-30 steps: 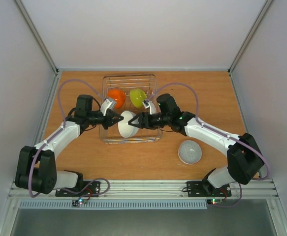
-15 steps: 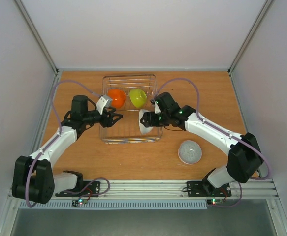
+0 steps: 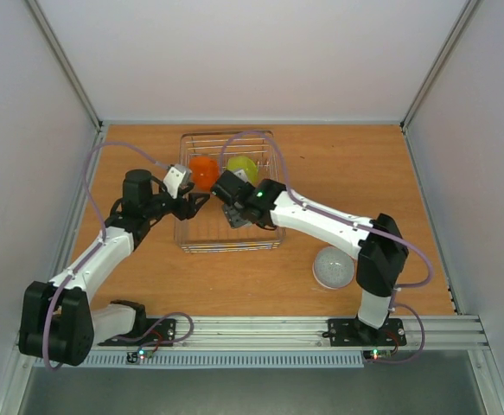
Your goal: Load the bowls into the dish rack
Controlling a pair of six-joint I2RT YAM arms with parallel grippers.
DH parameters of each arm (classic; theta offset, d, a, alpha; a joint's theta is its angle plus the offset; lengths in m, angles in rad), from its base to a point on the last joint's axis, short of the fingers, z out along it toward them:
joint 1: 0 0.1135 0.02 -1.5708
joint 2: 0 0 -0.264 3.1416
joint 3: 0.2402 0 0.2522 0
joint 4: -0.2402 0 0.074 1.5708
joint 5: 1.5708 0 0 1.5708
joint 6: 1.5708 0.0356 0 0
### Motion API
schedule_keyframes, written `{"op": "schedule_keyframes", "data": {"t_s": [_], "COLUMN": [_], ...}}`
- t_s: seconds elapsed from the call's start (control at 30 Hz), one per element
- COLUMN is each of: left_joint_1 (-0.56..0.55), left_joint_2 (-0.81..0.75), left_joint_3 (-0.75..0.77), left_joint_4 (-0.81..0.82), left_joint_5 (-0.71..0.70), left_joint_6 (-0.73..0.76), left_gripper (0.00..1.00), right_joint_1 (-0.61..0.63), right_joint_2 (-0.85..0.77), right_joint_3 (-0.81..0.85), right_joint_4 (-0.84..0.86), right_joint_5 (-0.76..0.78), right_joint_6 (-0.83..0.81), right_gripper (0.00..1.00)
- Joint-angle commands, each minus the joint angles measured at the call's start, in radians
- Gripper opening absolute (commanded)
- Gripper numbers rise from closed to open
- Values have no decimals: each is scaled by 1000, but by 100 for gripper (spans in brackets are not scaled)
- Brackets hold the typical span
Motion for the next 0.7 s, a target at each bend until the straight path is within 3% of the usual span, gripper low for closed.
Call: {"op": "schedule_keyframes", "data": {"t_s": [0.0,0.2,0.67], "left_joint_1": [2,2,2], "left_joint_2": [-10,5,3], "left_joint_3": [-8,3,5], "left_joint_4": [71,56,45], "left_joint_5": [-76,-46,-18], "left_joint_6": [-8,-5,0], "left_gripper": [67,67,67], "right_joint_1": [47,85,85], "right_joint_2": [66,185,445], "right_joint_3": [104,204,408], "right_joint_4": [-194,-332,-515], "right_joint_5": [289,398,478], "right_joint_6": [11,51,95], "right_gripper": [1,1,1]}}
